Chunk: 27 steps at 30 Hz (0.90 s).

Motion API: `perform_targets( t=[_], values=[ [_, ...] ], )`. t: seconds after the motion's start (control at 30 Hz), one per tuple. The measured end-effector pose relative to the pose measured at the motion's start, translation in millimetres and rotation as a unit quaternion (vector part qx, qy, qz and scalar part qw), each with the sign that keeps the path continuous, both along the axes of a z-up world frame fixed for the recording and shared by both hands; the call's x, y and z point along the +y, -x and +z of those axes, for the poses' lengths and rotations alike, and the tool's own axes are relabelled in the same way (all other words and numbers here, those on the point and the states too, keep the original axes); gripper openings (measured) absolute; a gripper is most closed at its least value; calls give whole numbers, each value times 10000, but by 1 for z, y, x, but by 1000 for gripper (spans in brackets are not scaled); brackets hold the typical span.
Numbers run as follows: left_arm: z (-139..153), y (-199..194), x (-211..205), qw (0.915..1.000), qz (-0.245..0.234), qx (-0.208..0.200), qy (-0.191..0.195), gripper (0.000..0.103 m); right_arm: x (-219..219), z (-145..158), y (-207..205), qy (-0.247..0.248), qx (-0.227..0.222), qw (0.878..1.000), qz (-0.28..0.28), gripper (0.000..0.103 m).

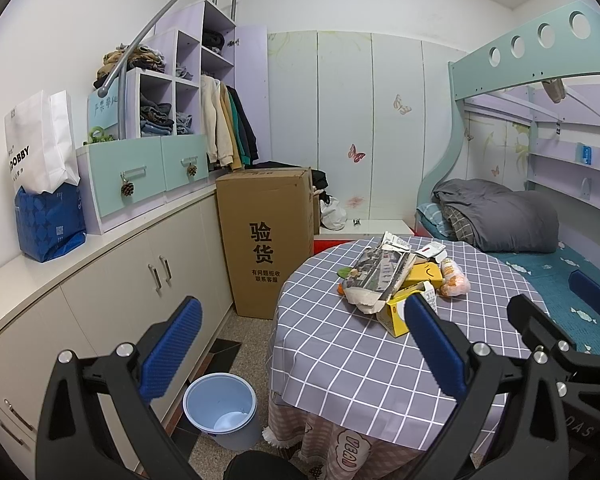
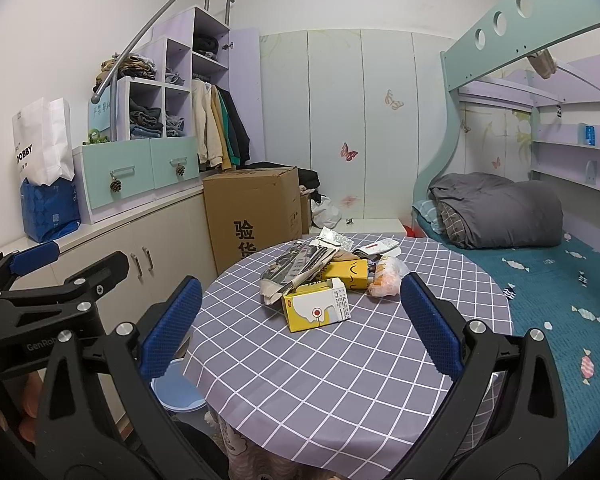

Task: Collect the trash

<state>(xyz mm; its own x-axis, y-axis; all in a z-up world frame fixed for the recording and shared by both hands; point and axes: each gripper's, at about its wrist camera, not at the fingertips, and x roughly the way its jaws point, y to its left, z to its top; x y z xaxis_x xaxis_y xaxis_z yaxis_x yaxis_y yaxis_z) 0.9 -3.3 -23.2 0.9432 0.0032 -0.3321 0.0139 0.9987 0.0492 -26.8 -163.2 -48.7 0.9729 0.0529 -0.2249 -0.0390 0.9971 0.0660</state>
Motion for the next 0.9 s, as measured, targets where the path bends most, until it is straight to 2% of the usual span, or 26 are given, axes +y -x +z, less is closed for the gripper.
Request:
perform_targets(
  t=[0.9],
  values=[
    [-4,-5,-4,9998,-17,152,-83,99,-7,-6,-2,-105,161,9998,1,97]
  ],
)
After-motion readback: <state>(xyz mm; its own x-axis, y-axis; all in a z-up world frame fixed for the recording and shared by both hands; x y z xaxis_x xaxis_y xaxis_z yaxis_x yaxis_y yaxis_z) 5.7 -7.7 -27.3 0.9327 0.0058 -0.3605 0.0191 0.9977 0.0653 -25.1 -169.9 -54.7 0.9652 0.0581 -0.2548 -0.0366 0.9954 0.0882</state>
